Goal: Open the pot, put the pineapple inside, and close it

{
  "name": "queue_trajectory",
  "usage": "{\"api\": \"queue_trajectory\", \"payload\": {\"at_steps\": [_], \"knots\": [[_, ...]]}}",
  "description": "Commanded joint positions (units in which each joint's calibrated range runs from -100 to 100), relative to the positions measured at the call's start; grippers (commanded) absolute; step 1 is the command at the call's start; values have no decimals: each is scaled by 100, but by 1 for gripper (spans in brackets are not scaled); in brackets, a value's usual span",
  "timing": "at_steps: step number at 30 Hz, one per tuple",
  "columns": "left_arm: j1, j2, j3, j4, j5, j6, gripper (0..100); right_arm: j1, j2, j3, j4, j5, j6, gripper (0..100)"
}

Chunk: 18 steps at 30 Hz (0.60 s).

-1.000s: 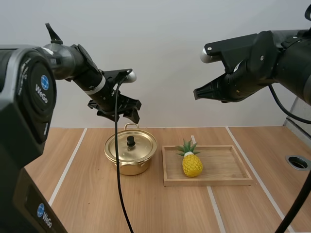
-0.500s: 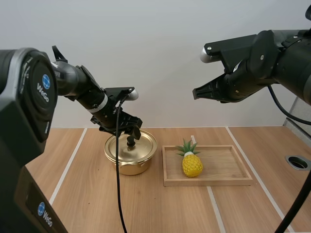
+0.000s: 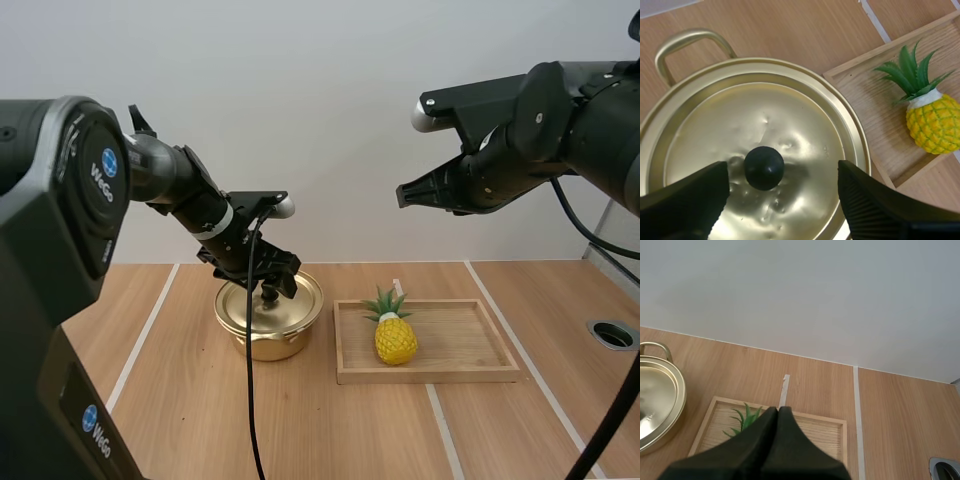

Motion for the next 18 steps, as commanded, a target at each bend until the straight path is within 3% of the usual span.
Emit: {"api": "queue_trajectory", "payload": {"at_steps": [1, 18], "knots": [[-25, 4, 8, 2, -172, -17, 100, -20, -55, -35, 6, 44, -31, 0], [-25, 4, 8, 2, -464, 58, 100, -20, -55, -35, 6, 96, -31, 0]]}}
